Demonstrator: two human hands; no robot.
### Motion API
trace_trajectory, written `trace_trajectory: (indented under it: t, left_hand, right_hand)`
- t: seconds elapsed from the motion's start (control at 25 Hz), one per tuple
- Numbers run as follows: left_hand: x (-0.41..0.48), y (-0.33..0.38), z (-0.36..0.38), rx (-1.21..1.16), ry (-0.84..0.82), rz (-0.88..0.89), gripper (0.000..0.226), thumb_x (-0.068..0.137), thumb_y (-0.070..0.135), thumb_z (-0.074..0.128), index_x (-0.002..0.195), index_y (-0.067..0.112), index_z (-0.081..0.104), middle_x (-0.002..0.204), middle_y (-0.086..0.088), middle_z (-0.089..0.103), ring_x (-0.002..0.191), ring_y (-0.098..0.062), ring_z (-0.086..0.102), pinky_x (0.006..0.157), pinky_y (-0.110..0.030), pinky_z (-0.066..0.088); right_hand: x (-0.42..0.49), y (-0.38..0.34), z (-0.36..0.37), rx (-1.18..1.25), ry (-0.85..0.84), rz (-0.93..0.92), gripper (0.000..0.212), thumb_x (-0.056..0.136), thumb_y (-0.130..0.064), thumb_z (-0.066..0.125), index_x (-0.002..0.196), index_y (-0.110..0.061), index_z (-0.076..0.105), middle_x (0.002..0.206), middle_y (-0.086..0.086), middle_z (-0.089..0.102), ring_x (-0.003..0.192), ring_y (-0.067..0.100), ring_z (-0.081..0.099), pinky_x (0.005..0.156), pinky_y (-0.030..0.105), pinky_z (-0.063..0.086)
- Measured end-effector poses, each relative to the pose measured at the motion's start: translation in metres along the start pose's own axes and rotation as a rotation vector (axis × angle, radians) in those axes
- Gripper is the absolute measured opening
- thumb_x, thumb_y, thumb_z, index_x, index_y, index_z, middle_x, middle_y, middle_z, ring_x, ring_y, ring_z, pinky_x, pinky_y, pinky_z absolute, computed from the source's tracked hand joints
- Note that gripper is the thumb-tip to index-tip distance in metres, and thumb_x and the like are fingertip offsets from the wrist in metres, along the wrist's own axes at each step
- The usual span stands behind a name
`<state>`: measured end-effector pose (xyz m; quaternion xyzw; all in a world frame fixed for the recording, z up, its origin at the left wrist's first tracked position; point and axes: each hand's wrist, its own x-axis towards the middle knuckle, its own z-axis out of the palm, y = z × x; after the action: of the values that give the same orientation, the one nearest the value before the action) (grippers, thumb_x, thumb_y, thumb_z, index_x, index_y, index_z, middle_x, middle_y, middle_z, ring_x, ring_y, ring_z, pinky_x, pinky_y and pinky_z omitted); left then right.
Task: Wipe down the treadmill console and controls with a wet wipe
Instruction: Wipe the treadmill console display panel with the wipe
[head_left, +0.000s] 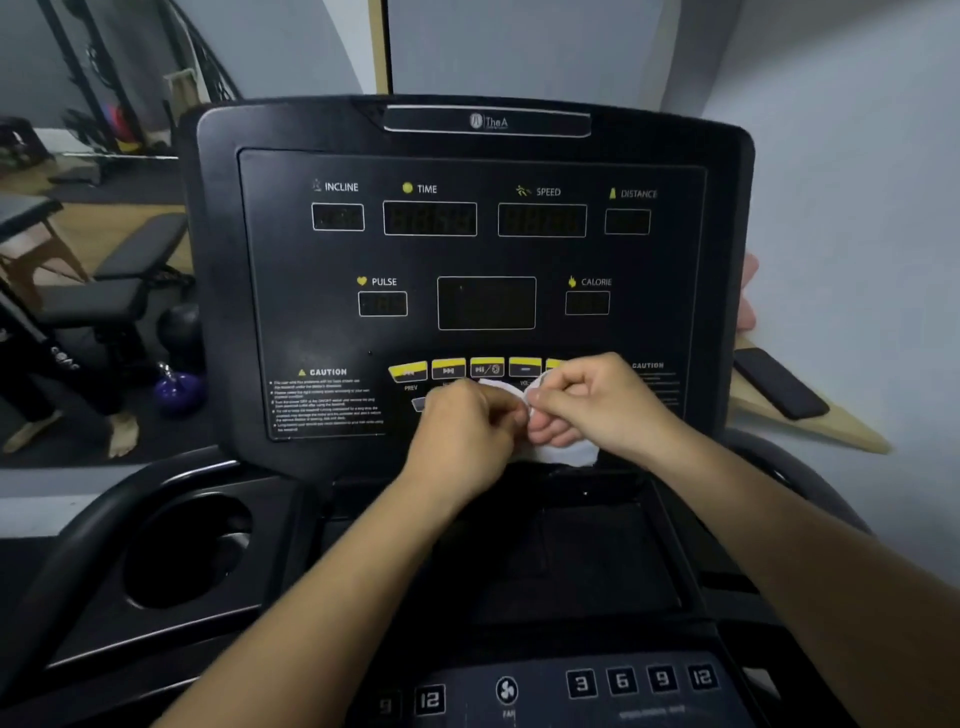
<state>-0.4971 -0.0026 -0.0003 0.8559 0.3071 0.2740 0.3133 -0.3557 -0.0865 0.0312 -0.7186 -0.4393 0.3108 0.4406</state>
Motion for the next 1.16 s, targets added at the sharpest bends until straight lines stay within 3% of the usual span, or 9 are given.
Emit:
trace_trajectory:
  t: [0.16,0.32,0.52,0.64,0.84,1.0,1.16]
  left_hand:
    - [-0.012,-0.003,0.005,-0.002,-0.049,-0.015,0.016,0.089,0.017,0.064,0.081,0.021,0.077,0.072,0.006,0.072,0.071,-0.006,0.066,0.069,-0.025,0.054]
    - [-0.005,0.001,-0.007,-0.069,-0.033,-0.068,0.014,0.087,0.011,0.065,0.081,0.018,0.076,0.076,0.005,0.074,0.074,-0.009,0.069,0.074,-0.026,0.056]
    - [0.052,0.008,-0.061,-0.11,0.135,-0.051,0.012,0.083,0.018,0.067,0.074,0.017,0.076,0.068,0.0,0.074,0.068,-0.015,0.073,0.072,-0.036,0.061]
    - [0.091,0.031,-0.105,-0.08,0.203,-0.006,0.014,0.081,0.011,0.067,0.071,0.015,0.076,0.064,-0.003,0.073,0.063,-0.017,0.072,0.067,-0.037,0.062]
    - [0.129,0.059,-0.159,-0.081,0.249,0.016,0.019,0.085,0.004,0.061,0.072,0.005,0.075,0.064,-0.014,0.072,0.06,-0.024,0.073,0.06,-0.038,0.062]
    - [0.144,0.06,-0.183,-0.157,0.294,0.009,0.017,0.084,0.002,0.065,0.071,0.006,0.073,0.068,-0.018,0.072,0.063,-0.027,0.074,0.062,-0.041,0.063]
    - [0.122,0.039,-0.175,-0.251,0.223,-0.053,0.016,0.086,0.002,0.064,0.072,0.004,0.071,0.069,-0.018,0.072,0.063,-0.026,0.073,0.061,-0.035,0.062]
  right_hand:
    - [-0.012,0.015,0.016,-0.05,0.039,0.021,0.017,0.091,-0.011,0.065,0.076,-0.003,0.069,0.069,0.011,0.073,0.066,0.025,0.074,0.068,0.039,0.062]
    - [-0.007,0.0,0.011,-0.058,0.059,0.004,0.011,0.09,-0.01,0.065,0.083,-0.003,0.07,0.073,0.01,0.075,0.069,0.022,0.074,0.068,0.035,0.062]
    - [0.035,-0.07,-0.009,0.033,0.029,-0.116,0.007,0.09,-0.003,0.062,0.091,0.0,0.068,0.083,0.018,0.074,0.076,0.025,0.075,0.073,0.036,0.06]
    - [0.065,-0.119,-0.019,0.044,0.061,-0.17,0.012,0.092,-0.004,0.06,0.094,0.005,0.067,0.083,0.019,0.074,0.075,0.025,0.075,0.069,0.035,0.06]
    - [0.102,-0.182,-0.022,-0.002,0.119,-0.24,0.006,0.089,-0.004,0.061,0.084,-0.003,0.066,0.077,0.015,0.074,0.069,0.023,0.074,0.061,0.032,0.061]
    - [0.108,-0.207,-0.02,0.037,0.115,-0.311,0.018,0.08,0.005,0.072,0.093,-0.005,0.064,0.077,0.015,0.07,0.061,0.015,0.07,0.064,0.029,0.061]
    - [0.097,-0.175,-0.003,0.063,0.03,-0.296,0.013,0.082,0.006,0.071,0.09,-0.003,0.066,0.085,0.022,0.072,0.075,0.023,0.072,0.076,0.034,0.061]
